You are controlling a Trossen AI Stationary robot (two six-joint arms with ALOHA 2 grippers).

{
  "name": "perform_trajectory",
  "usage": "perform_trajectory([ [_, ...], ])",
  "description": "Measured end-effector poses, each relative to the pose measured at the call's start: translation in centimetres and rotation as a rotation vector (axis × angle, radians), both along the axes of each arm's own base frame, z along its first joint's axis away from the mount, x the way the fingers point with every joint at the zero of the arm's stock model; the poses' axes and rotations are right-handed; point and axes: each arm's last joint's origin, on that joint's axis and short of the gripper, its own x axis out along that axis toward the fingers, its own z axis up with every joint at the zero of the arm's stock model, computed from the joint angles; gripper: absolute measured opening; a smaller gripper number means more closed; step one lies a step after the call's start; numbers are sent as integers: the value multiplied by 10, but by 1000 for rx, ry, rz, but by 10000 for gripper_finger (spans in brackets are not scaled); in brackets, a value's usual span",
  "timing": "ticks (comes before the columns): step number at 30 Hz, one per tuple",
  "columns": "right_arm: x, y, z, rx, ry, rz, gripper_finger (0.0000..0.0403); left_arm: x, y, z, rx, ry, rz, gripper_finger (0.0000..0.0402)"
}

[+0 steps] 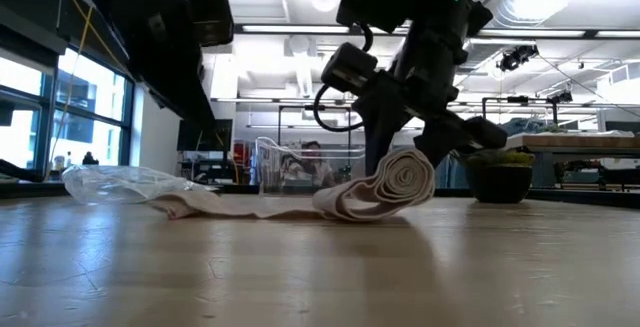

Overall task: Roll bandage
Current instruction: Roll the bandage

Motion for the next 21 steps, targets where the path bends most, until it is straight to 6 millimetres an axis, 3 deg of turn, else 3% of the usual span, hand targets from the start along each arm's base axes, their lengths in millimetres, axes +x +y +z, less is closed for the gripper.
perform_trajectory([
  [7, 0, 0, 1, 0, -1, -6, 165, 20, -1, -31, 20, 48, -141, 0],
  [15, 0, 0, 1, 18, -4, 2, 165, 38, -6, -65, -36, 54, -104, 0],
  [21, -1, 2, 3, 60, 2, 25, 165, 39, -6, -68, -56, 61, -75, 0],
])
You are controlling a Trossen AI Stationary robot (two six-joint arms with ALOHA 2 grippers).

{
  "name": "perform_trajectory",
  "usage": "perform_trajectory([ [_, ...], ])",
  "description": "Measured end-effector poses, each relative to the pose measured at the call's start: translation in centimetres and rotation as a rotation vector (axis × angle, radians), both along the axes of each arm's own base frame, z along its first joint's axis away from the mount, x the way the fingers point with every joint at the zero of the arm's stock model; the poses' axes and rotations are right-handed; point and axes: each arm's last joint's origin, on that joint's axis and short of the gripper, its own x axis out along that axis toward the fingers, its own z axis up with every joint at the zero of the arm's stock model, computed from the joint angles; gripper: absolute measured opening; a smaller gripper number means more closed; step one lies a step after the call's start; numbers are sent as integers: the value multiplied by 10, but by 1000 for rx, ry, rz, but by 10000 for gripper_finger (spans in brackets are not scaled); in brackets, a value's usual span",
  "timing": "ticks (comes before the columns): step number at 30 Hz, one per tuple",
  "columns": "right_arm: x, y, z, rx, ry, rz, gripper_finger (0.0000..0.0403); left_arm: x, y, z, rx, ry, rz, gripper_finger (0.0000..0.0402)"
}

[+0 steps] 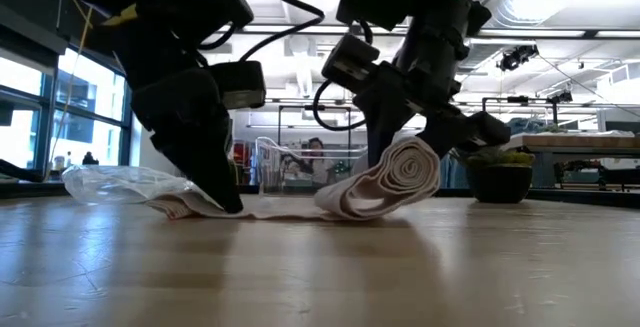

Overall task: Roll bandage
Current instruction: Roll the bandage

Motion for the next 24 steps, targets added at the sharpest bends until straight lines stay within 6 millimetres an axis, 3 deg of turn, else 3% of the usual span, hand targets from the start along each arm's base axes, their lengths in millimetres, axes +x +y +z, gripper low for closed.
perform_trajectory([
  [7, -2, -3, 14, -39, -55, 19, 165, 0, 1, 1, -30, 1, 49, 0],
  [16, -15, -10, 14, -103, 48, 99, 167, -1, 1, 1, -58, 3, 96, 0],
  [24, -16, -22, 21, -167, 12, 98, 205, -1, 1, 1, -94, 6, 131, 0],
])
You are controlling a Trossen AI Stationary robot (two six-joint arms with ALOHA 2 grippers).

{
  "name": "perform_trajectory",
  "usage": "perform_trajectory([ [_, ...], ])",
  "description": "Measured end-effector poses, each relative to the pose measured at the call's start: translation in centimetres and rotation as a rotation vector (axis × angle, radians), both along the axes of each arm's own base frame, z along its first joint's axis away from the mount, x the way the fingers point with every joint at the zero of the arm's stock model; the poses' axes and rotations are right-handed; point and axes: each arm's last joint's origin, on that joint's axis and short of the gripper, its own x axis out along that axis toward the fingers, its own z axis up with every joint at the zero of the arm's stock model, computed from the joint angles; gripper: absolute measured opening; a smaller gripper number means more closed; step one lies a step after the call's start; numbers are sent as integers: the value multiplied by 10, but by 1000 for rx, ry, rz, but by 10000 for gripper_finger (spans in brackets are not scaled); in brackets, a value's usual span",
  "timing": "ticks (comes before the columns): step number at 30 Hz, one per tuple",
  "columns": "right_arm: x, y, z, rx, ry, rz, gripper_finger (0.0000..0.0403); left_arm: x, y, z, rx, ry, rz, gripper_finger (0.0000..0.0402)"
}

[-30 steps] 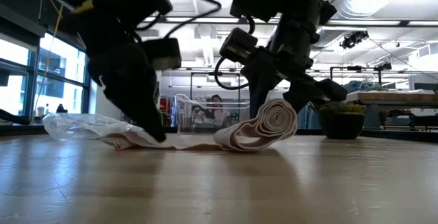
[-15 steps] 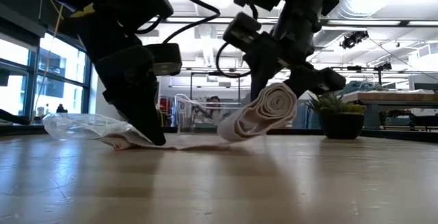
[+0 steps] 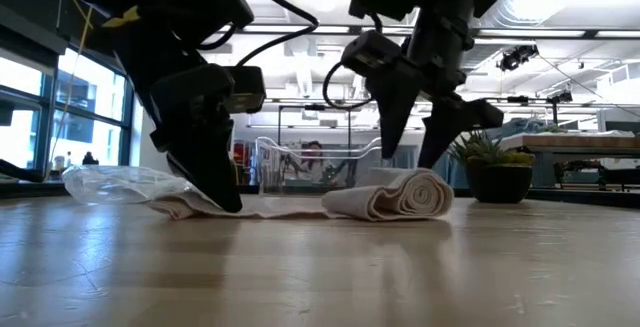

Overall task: Roll bandage
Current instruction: Roll the bandage

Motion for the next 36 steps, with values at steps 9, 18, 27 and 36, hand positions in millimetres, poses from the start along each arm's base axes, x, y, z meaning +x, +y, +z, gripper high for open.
perform_trajectory([
  [9, -7, -3, 2, 28, 55, -26, 216, 0, 0, 0, -9, 2, -6, 0],
  [18, -11, 19, 17, -14, -18, 61, 198, 0, 1, 0, -2, 3, -12, 0],
  [27, 15, 11, 11, -5, -199, 66, 13, 2, 1, 1, -11, -12, -12, 0],
  [36, 19, 11, -9, 25, -145, 117, 1, 3, 1, 2, -37, -26, 23, 0],
])
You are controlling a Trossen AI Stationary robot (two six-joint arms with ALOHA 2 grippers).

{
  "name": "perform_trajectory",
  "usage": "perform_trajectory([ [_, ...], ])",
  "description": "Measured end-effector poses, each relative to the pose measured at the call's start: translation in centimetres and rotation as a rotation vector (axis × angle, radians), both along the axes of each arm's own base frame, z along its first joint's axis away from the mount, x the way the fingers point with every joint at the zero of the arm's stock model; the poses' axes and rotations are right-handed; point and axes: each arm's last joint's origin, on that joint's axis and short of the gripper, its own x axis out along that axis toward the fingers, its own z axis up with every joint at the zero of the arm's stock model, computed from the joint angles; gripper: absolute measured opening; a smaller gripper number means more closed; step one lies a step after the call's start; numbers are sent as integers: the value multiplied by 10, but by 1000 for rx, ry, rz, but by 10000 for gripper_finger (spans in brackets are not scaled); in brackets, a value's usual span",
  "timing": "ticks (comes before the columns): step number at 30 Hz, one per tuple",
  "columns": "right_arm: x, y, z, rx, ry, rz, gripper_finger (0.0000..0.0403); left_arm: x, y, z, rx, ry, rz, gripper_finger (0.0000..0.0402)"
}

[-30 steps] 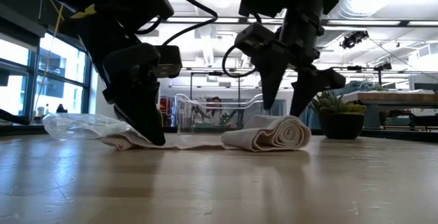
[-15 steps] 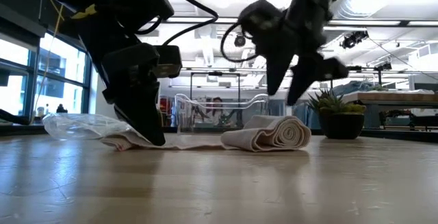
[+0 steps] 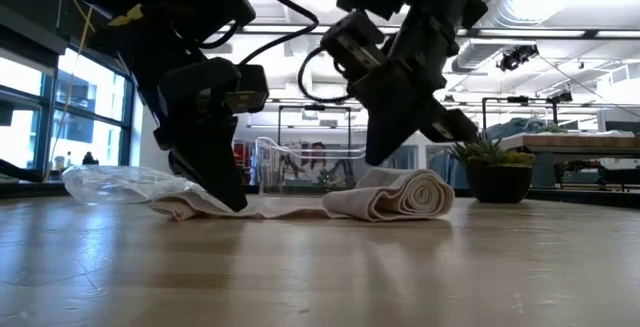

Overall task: Roll bandage
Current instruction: Roll the bandage

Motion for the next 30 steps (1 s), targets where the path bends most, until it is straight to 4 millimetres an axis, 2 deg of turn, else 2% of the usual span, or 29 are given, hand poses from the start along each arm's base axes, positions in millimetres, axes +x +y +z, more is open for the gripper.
perform_trajectory([
  [9, 5, -5, -21, -20, 40, 5, 0, -1, -1, 0, -12, 5, 34, 0],
  [16, 6, -8, -23, -38, 52, -27, 0, -1, -1, -1, 0, 10, 36, 0],
  [24, 1, -11, -25, -46, 103, -48, 0, -14, -10, -5, 19, 127, 40, 0],
  [30, 0, -12, -26, -52, 124, -76, 0, -18, -17, -6, 17, 147, 35, 0],
])
